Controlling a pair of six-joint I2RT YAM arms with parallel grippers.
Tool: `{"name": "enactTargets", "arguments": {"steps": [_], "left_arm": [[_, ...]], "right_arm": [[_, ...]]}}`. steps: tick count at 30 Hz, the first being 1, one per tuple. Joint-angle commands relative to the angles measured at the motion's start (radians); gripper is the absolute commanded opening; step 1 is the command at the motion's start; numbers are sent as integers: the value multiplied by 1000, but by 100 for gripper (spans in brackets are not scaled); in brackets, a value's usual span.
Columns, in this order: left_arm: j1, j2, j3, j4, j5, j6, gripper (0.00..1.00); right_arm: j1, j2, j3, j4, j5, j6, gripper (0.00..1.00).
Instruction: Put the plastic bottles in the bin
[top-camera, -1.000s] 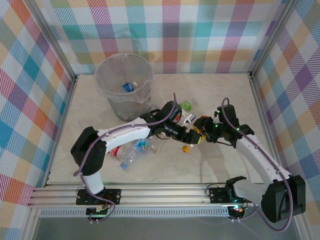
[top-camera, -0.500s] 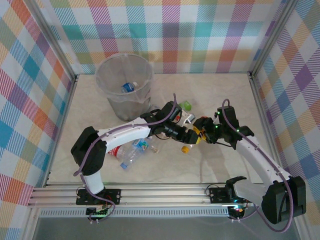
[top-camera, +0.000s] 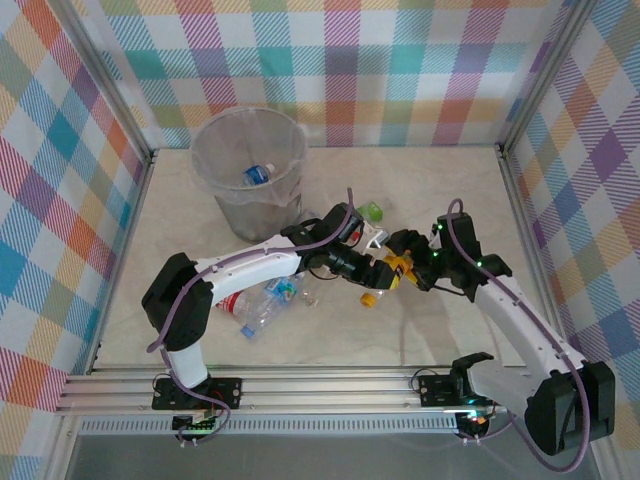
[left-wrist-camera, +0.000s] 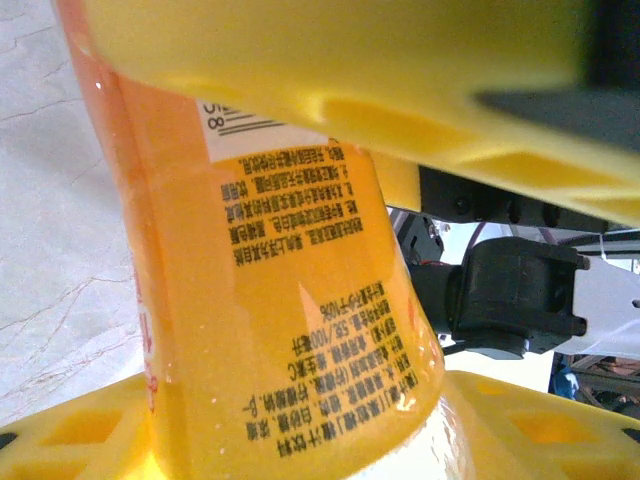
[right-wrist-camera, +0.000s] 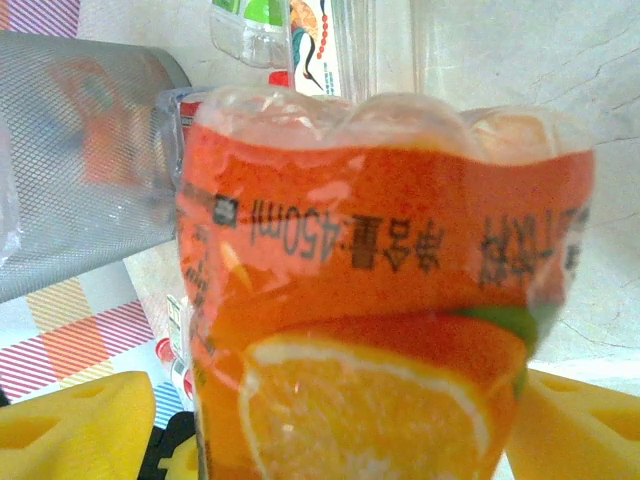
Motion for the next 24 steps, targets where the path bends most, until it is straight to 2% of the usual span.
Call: {"name": "enactTargets", "arguments": {"steps": [1,13,18,24], "left_arm": [[14,-29,36,-16,-3,27,60],[25,-34,35,-19,-6,31,61],[50,-40,41,-31,-12,31,61],[81,-54,117,-122,-64,39,63]], "right_arm": [[-14,-29,-1,-33,17,-11,89],[-97,-121,8,-77,-27,-88,96],[-104,-153,37,-98,-87,-192,100],[-104,-228,77,-161,-80,-305,100]]}}
